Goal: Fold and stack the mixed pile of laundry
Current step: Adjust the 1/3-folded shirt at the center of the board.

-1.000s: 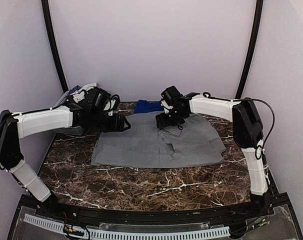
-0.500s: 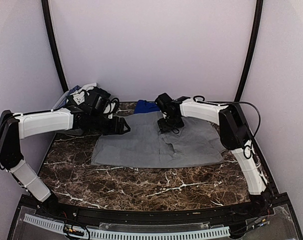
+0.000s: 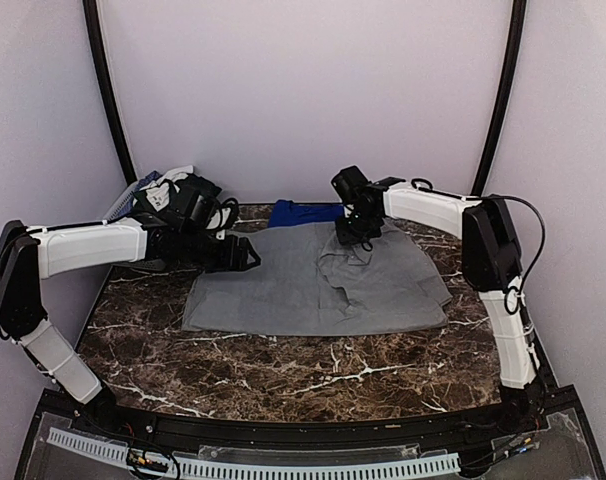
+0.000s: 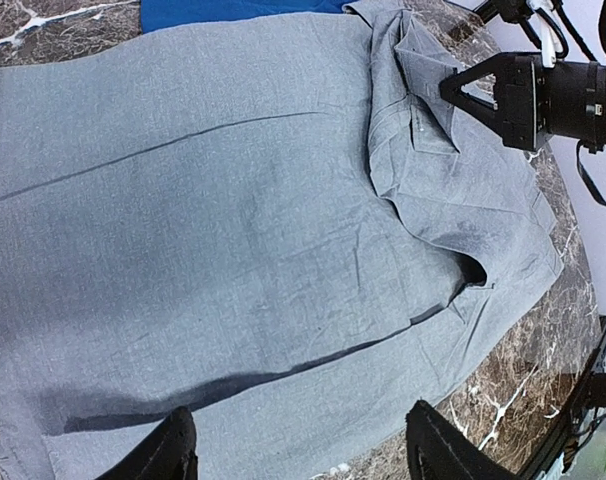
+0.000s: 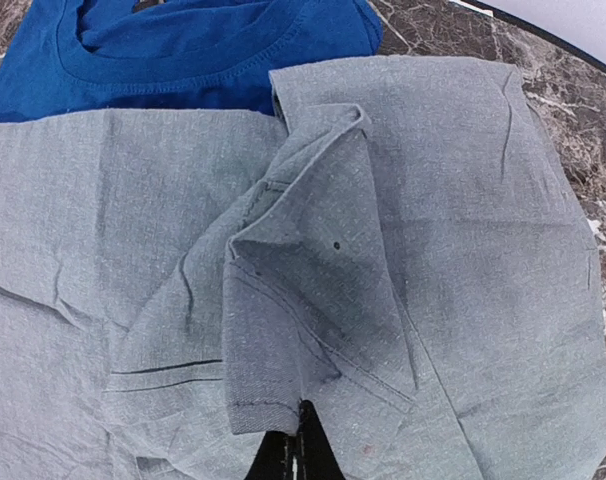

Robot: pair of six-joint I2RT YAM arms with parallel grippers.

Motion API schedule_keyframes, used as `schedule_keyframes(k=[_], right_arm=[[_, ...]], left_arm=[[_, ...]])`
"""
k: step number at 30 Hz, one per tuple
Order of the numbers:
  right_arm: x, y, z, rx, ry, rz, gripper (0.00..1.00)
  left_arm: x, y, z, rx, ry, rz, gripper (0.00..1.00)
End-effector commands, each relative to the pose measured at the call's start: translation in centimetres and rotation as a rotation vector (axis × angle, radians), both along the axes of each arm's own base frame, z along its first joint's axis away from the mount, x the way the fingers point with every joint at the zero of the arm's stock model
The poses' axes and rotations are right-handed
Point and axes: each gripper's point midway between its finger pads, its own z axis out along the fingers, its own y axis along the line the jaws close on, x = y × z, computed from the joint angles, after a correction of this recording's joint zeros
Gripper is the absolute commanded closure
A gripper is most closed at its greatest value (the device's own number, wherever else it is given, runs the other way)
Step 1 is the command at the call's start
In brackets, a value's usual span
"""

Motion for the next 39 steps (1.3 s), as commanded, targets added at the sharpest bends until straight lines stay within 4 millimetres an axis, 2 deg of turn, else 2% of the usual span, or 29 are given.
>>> schedule_keyframes(k=[1, 5, 7, 12, 16, 18, 21, 24, 28, 33, 39], right_arm=[[0.7, -0.3, 2.1, 0.073, -0.022, 0.005, 1.00], [0.6, -0.3, 4.2, 0.193, -0.027, 0.030, 1.00], [-0.1, 0.6, 6.4, 0.332, -0.022, 0.072, 1.00], [-2.0, 3.2, 13.7, 0.653, -0.074, 0.177, 1.00], [-3.6, 5.5, 17.5, 0.880, -0.048, 0.241, 1.00], [-4.2, 6.5, 18.6, 1.002, -0.025, 0.257, 1.00], [-5.0, 8.2, 18.7, 1.124, 0.013, 0.269, 1.00], [-5.7, 10.3, 18.9, 1.154, 0.019, 0.285, 1.00], [-6.7, 12.6, 20.0, 1.187, -0.010, 0.308, 1.00], [-7.1, 14.0, 20.7, 1.201, -0.015, 0.326, 1.00], [-7.8, 15.2, 20.7, 1.187, -0.022, 0.334, 1.00]], left_arm=[[-0.3, -0.1, 0.1, -0.009, -0.007, -0.006, 0.29], [-0.2, -0.1, 0.5, -0.009, -0.023, -0.006, 0.28], [-0.2, -0.1, 0.9, -0.011, -0.038, -0.016, 0.27], [0.1, -0.2, 2.2, -0.035, -0.114, -0.017, 0.22], [0.0, -0.7, 3.8, -0.090, -0.185, -0.035, 0.18], [0.0, -0.6, 4.1, -0.091, -0.210, -0.028, 0.18], [0.3, 0.1, 4.3, -0.072, -0.239, 0.003, 0.17], [0.2, 0.6, 4.0, -0.064, -0.233, 0.024, 0.17], [-0.7, -0.5, 4.0, -0.134, -0.209, -0.020, 0.16], [-1.4, -1.4, 5.2, -0.200, -0.251, -0.063, 0.16], [-1.5, -3.1, 7.2, -0.239, -0.291, -0.115, 0.13]])
